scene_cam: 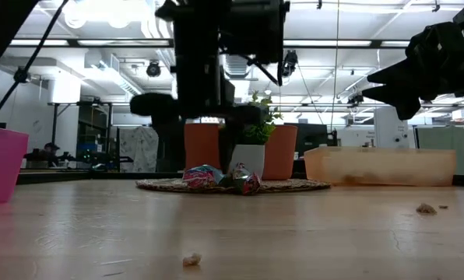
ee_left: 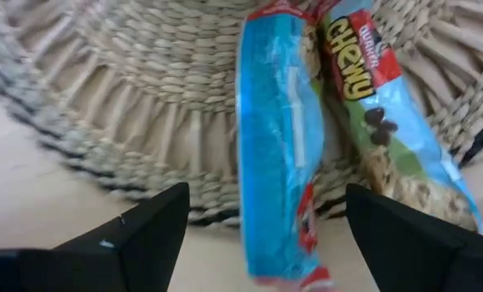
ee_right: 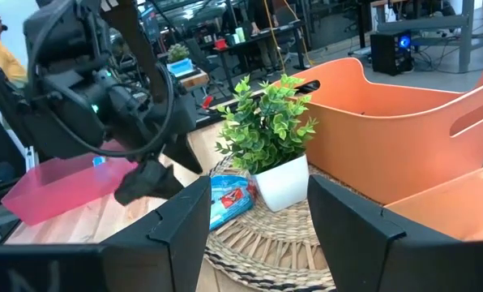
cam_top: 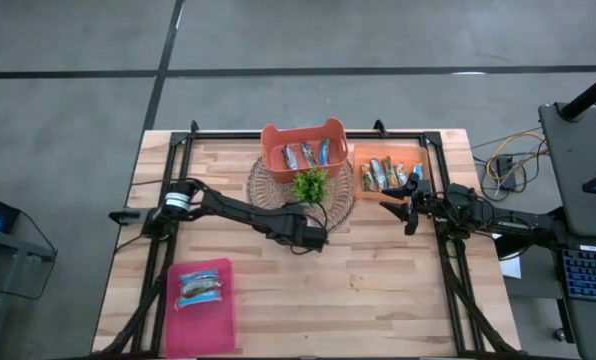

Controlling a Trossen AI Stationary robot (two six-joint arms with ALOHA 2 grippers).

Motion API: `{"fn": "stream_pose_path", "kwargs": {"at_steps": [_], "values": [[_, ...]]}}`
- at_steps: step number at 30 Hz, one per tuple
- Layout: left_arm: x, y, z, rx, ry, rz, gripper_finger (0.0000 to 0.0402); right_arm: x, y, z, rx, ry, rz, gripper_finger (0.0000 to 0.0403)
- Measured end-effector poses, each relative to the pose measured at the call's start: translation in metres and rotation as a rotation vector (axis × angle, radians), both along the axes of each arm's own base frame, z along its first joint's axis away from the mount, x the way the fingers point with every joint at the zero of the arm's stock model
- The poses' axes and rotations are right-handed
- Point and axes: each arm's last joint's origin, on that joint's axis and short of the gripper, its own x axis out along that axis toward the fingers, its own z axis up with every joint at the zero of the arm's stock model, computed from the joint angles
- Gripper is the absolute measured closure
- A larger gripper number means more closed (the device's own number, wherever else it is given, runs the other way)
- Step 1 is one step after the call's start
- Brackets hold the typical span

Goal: Pick and place Granola Bars by type
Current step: Put the red granola bar into the pink bin

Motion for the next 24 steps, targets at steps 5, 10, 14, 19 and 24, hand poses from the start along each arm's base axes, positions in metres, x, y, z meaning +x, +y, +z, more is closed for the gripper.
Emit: {"fn": "stream_pose_path", "kwargs": {"at_steps": [5,10,14,19,24], "values": [[-0.004,0.003,-0.015,-0.006,0.008,0.020,0.0092,0.000,0.000,0.000,0.000,0.000,0.000,0.0207],[-0.011,0.004,-0.024,-0.002,0.053,0.009,0.0102,0.000,0.000,0.000,0.000,0.000,0.000,0.0207],[-0.012,0.005,-0.025,-0.024,0.060,0.012,0.0152,0.000,0.000,0.000,0.000,0.000,0.000,0.0207],[-0.012,0.005,-0.026,-0.029,0.052,0.026,0.0252,0.000,0.000,0.000,0.000,0.000,0.000,0.0207],[-0.011,0.005,-0.021,-0.044,0.059,0.025,0.0361,0.000,0.000,0.000,0.000,0.000,0.000,0.0207]]}}
